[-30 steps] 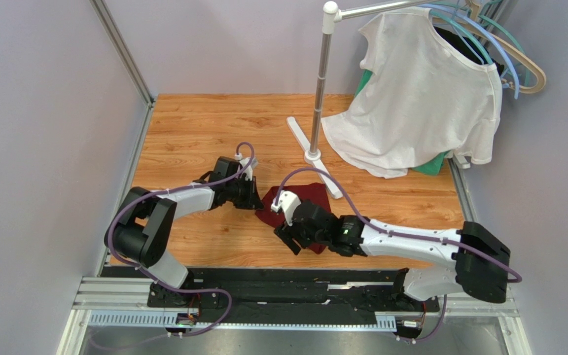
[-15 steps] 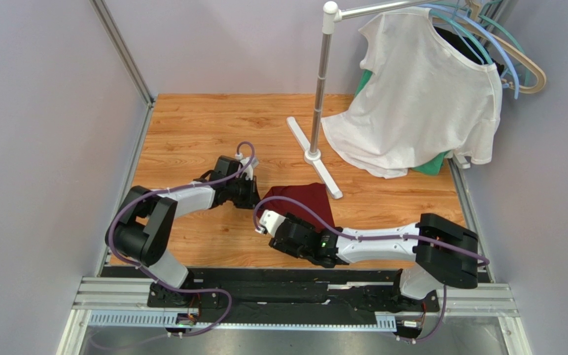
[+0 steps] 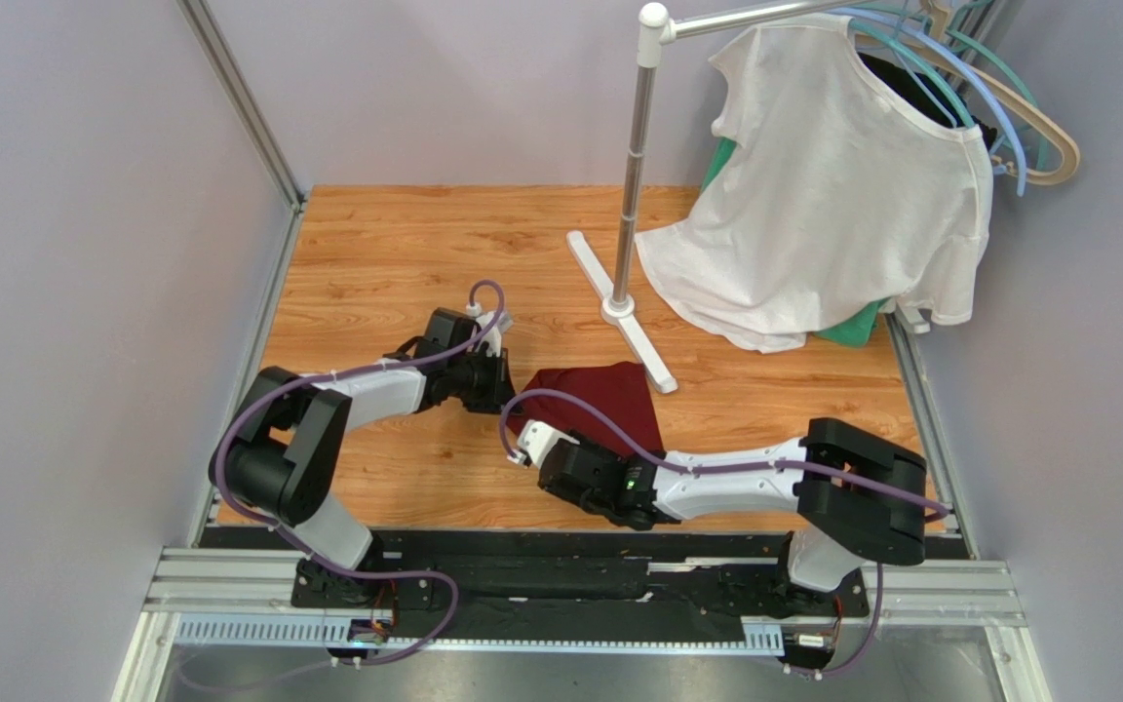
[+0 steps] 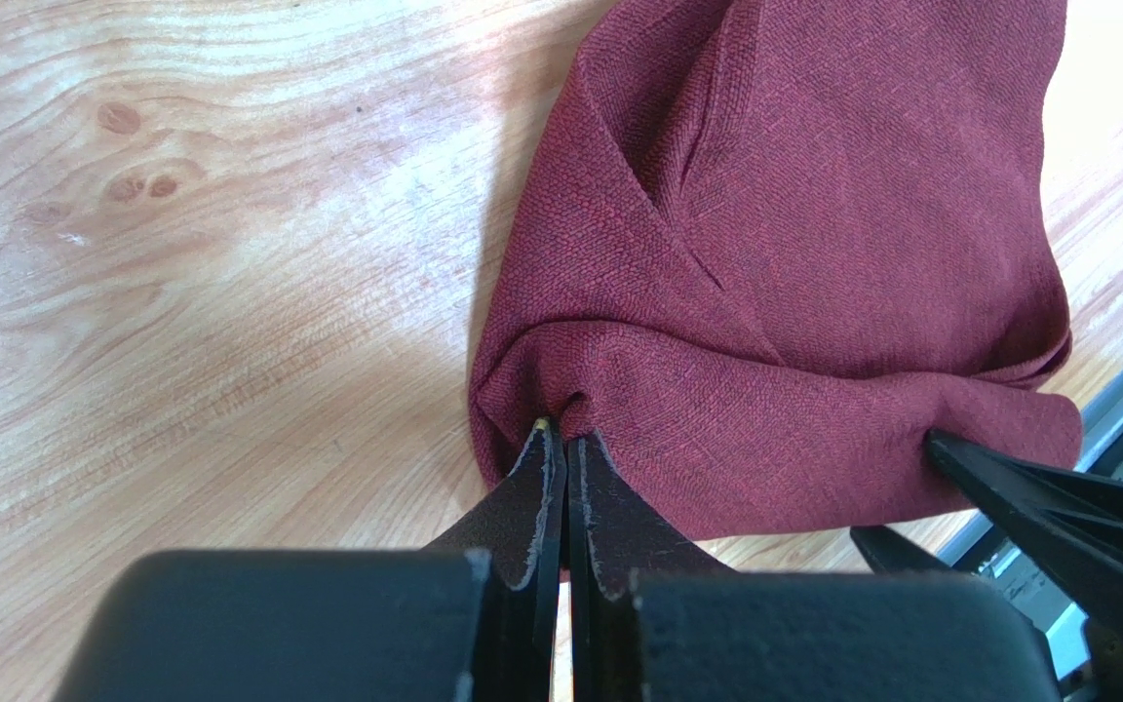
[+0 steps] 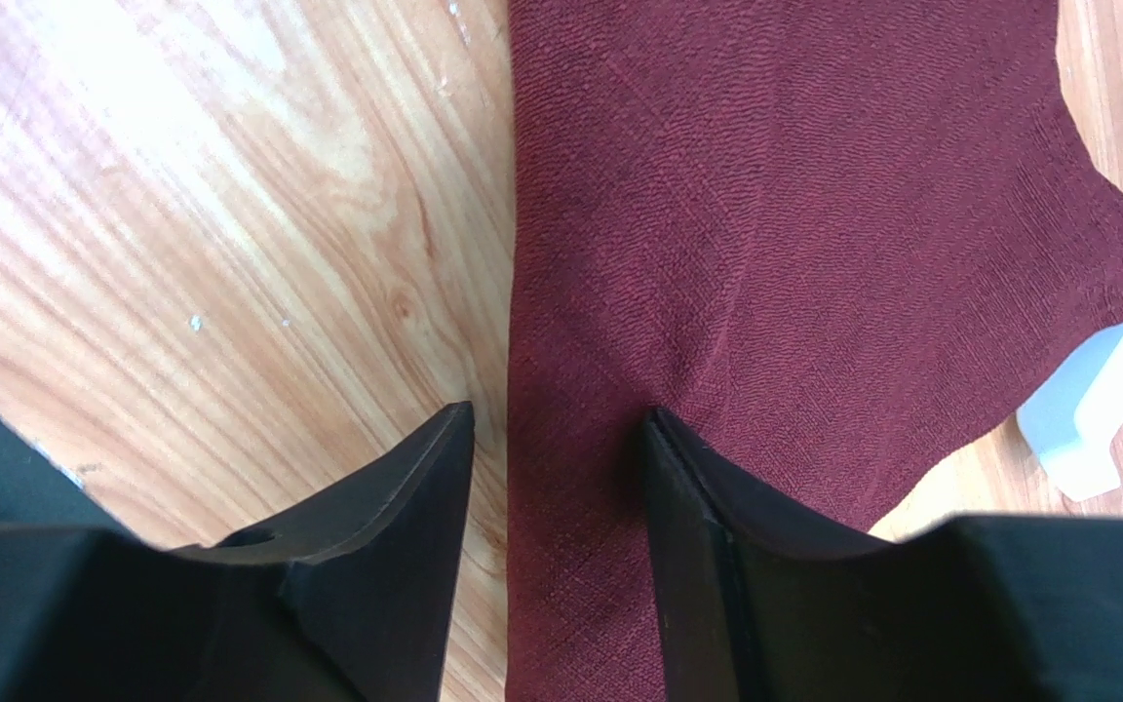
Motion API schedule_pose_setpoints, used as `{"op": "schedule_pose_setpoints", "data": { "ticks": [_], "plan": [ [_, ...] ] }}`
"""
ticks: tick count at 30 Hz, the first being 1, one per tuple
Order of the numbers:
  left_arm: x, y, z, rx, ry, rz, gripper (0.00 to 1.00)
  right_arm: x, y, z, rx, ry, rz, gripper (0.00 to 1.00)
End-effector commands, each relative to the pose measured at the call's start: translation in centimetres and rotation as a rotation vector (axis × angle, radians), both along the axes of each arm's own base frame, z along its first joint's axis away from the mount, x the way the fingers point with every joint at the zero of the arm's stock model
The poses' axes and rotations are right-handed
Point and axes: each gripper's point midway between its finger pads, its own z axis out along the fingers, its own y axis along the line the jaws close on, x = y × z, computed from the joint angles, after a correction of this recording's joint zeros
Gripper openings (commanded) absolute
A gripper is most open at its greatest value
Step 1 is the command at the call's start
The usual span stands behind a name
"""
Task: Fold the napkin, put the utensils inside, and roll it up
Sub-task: Roll the napkin at the center of the board.
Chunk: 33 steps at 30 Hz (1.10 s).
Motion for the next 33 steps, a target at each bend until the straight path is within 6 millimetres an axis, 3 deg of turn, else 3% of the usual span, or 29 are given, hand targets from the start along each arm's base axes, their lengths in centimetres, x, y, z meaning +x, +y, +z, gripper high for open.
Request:
{"op": "schedule_pose_setpoints", "data": {
  "ticks": [1, 11, 13, 15, 18, 20, 21, 22, 23, 25, 30, 32, 33],
  "plan": [
    [0.0, -0.1, -0.3, 0.018, 0.007, -0.019, 0.0, -1.1, -0.5, -1.8, -0.034, 0.088, -0.05, 0.47],
    [-0.1, 0.0, -0.1, 0.017, 0.002, -0.013, 0.0, -2.7, -2.1, -5.7, -0.045, 0.329, -0.17, 0.3],
    [-0.2, 0.0, 0.1, 0.013, -0.002, -0.011, 0.0, -3.3, -2.2, -6.2, -0.039, 0.375, -0.18, 0.22],
    [-0.2, 0.0, 0.5, 0.004, -0.008, -0.008, 0.0, -4.0, -2.5, -6.7, -0.033, 0.418, -0.198, 0.07],
    [-0.2, -0.1, 1.3, -0.012, -0.023, 0.003, 0.0, -4.9, -2.2, -7.0, -0.013, 0.472, -0.189, 0.0],
    [-0.2, 0.0, 1.8, -0.013, -0.026, 0.024, 0.12, -5.0, -1.8, -6.9, 0.004, 0.488, -0.186, 0.0],
    [0.0, 0.0, 2.7, -0.023, -0.05, 0.033, 0.24, -5.4, -1.6, -6.9, 0.014, 0.51, -0.177, 0.0],
    [0.0, 0.2, 3.0, -0.024, -0.056, 0.048, 0.48, -5.3, -1.3, -6.6, 0.035, 0.519, -0.172, 0.0],
    [0.3, 0.6, 3.4, -0.012, -0.075, 0.072, 0.63, -5.1, -1.2, -6.5, 0.048, 0.527, -0.178, 0.0],
    [0.4, 1.0, 5.0, -0.011, -0.118, 0.102, 0.8, -5.4, -0.6, -6.0, 0.099, 0.58, -0.161, 0.0],
    [0.7, 2.8, 7.3, 0.014, -0.221, 0.186, 0.83, -5.6, 0.2, -4.9, 0.202, 0.663, -0.128, 0.0],
    [0.3, 3.6, 6.8, 0.028, -0.236, 0.208, 0.83, -5.3, 0.2, -4.7, 0.233, 0.682, -0.125, 0.0],
    [0.4, 3.6, 7.6, 0.012, -0.273, 0.213, 0.83, -5.5, 0.5, -4.5, 0.253, 0.707, -0.111, 0.0]
  ]
}}
